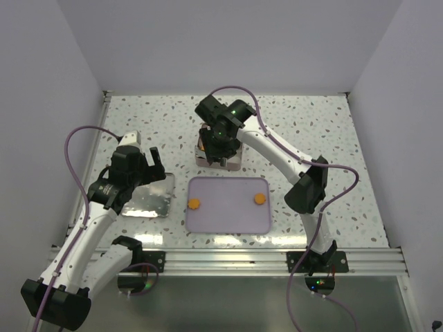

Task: Pack the cookies

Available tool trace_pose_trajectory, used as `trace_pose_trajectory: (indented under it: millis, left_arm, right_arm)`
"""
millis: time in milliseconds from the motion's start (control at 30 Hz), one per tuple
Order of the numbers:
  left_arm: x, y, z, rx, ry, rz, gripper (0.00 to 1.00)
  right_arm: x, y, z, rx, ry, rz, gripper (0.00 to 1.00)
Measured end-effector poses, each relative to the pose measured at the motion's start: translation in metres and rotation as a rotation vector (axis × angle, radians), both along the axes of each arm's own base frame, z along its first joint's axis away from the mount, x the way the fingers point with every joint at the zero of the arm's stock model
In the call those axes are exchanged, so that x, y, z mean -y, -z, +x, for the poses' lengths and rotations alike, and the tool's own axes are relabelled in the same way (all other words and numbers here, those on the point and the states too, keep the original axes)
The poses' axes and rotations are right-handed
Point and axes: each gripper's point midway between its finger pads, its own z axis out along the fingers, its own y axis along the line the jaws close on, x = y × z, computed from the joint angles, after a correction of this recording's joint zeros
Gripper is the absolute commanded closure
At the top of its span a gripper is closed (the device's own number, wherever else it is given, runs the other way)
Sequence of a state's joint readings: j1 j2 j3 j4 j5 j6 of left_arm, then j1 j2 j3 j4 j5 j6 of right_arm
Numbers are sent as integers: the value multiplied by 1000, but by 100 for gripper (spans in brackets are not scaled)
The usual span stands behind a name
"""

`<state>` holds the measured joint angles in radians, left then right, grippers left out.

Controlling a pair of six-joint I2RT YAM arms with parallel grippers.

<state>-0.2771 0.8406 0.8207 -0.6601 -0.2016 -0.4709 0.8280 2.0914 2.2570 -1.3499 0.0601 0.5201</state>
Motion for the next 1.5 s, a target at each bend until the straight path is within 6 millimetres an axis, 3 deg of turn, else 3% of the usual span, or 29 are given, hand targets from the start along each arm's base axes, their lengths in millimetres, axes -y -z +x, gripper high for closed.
trace_pose_trajectory:
  millis: [233, 400, 567, 633, 767, 900, 1233, 1500]
  left_arm:
    - [0, 0, 0, 0, 0, 0, 0]
    - [0, 0, 0, 0, 1, 0, 0]
    - [0, 0, 0, 0, 1, -1, 0]
    - [1, 0, 0, -1, 4, -3, 0]
    - [1, 0, 0, -1, 7, -4, 0]
    - [2, 0, 0, -2, 10, -7, 0]
    - [2, -1, -1, 4, 12, -11, 0]
    - [2, -4, -2, 14, 12, -13, 0]
  right_arm:
    - [-1, -5, 0, 6, 10, 14, 51]
    - [1, -25, -11, 31, 18, 51, 51]
    - [0, -54, -59, 60, -32, 99, 51]
    - [-6, -57, -91, 50, -82, 106, 51]
    - [-7, -29, -150, -34, -162, 41, 51]
    - [12, 14, -180, -128, -157, -92, 51]
    - [8, 22, -214, -151, -180, -118, 51]
    - [3, 34, -217, -165, -184, -151, 50]
